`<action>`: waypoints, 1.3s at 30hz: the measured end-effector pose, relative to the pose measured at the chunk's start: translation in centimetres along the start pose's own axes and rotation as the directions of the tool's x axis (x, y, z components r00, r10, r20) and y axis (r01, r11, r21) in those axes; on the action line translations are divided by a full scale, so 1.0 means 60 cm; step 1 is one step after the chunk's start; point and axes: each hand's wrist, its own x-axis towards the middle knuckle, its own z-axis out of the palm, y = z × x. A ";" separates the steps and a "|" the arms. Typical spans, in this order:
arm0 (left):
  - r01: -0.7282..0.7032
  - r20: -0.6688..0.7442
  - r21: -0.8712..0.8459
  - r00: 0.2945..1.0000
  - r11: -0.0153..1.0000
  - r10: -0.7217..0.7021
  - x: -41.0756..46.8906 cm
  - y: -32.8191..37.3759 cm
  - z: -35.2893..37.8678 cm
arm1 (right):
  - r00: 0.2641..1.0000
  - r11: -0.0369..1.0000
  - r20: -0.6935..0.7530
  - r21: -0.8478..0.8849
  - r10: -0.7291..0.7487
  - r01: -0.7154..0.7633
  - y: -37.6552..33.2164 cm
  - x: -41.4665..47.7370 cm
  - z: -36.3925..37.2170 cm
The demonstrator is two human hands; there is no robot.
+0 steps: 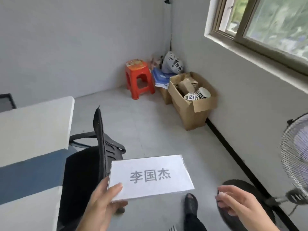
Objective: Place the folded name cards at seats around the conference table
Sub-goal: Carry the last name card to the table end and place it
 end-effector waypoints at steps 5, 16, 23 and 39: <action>-0.017 -0.234 -0.040 0.972 0.999 0.007 0.090 0.036 0.014 | 0.984 0.991 0.157 -0.094 -0.084 0.100 -0.117 0.201 -0.002; -0.115 -0.576 -0.183 0.817 0.976 -0.012 0.167 0.084 0.003 | 0.833 0.890 0.537 -0.305 -0.133 0.339 -0.352 0.483 0.130; -0.164 -0.652 -0.289 0.755 0.943 -0.068 0.246 0.118 -0.113 | 0.768 0.855 0.627 -0.323 -0.128 0.406 -0.446 0.552 0.295; -0.381 -0.862 -0.300 0.501 0.874 -0.077 0.360 0.211 -0.246 | 0.443 0.729 0.895 -0.266 -0.057 0.631 -0.682 0.618 0.653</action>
